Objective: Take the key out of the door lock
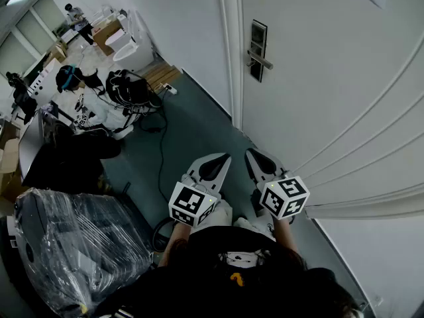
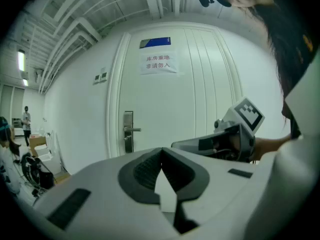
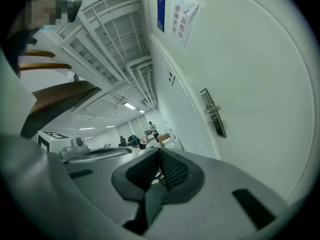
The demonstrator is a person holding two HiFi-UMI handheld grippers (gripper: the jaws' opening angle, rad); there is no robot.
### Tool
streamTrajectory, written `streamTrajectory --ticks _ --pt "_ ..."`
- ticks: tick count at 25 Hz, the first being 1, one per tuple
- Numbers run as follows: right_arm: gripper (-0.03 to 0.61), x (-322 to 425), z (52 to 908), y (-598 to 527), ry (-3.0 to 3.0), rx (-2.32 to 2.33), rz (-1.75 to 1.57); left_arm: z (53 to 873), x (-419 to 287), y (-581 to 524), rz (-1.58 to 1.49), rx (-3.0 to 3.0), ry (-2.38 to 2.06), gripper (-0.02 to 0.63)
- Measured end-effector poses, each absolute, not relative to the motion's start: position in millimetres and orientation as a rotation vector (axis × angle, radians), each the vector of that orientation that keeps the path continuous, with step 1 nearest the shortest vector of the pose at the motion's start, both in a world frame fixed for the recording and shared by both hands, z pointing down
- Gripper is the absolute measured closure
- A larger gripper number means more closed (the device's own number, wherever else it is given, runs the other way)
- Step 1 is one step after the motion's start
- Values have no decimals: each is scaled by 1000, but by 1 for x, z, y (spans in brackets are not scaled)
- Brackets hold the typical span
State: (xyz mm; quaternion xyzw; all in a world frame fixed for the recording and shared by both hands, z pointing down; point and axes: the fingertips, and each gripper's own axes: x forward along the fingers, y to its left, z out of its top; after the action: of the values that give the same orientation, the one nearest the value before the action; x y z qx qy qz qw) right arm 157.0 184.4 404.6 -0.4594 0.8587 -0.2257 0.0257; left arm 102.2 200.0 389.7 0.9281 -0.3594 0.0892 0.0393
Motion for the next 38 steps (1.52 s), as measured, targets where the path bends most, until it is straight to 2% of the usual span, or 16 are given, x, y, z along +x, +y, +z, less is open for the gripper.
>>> streamTrajectory --ticks 25,38 --pt "568 46 418 26 2693 -1438 -644 394 13 55 230 2890 -1016 606" --pt "568 37 429 -13 2698 -1501 -660 416 -11 18 219 2830 -1029 606"
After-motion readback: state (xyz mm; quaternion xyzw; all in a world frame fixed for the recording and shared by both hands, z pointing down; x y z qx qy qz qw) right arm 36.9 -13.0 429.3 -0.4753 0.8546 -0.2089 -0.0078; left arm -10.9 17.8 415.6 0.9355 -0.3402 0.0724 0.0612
